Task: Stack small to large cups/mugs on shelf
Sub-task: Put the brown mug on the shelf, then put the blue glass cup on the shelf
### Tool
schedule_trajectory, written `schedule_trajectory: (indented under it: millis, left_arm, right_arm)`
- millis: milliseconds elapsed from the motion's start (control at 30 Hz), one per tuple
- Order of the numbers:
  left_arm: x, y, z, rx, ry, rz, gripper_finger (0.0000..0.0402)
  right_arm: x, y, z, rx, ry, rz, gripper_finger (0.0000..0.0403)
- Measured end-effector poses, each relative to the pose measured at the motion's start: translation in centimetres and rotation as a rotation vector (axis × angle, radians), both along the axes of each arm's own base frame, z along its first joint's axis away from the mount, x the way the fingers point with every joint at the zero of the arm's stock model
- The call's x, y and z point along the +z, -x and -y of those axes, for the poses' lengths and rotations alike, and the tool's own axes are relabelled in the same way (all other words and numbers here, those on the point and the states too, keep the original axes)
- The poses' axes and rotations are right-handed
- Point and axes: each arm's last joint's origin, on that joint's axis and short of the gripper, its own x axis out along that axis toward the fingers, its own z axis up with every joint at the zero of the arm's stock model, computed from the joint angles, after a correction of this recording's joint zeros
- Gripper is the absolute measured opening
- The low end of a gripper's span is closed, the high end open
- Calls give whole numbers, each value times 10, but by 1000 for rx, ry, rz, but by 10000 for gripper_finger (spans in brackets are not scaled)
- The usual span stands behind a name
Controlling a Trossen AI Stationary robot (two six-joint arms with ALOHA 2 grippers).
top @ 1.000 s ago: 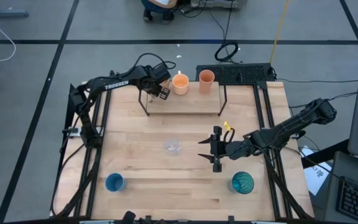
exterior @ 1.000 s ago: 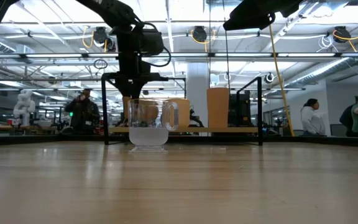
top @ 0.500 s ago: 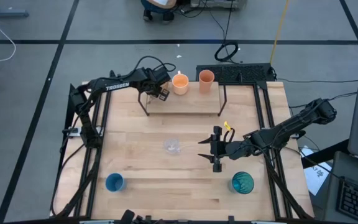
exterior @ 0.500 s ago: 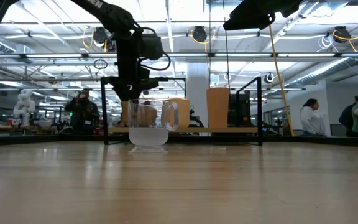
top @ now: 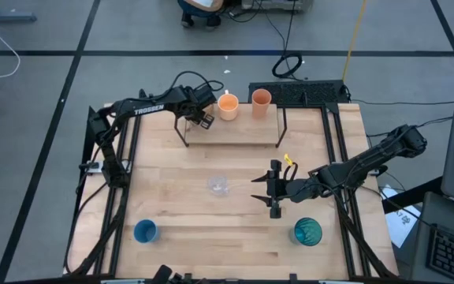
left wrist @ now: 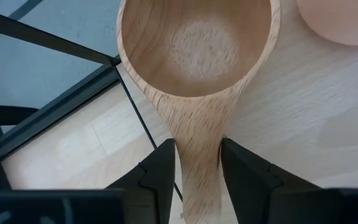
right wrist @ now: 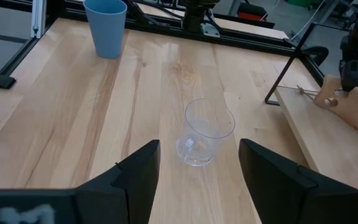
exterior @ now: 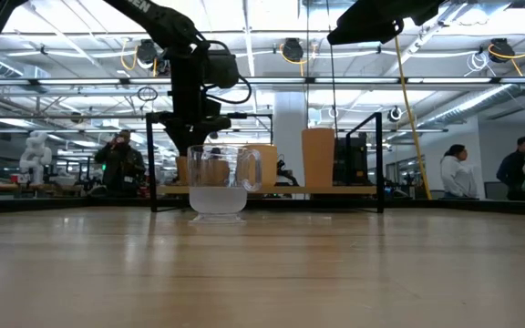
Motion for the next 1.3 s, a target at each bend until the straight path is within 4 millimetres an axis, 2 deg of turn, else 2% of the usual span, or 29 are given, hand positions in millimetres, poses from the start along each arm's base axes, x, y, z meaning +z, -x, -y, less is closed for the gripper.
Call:
schedule_trajectory:
  millis: [1033, 1300]
  left_arm:
    - [8, 2, 4, -70, -13, -31, 129]
    - [24, 8, 5, -69, -81, -11, 129]
  right_arm:
    - [0, 0, 0, -2, -5, 4, 210]
    - [0, 0, 0, -2, -5, 4, 210]
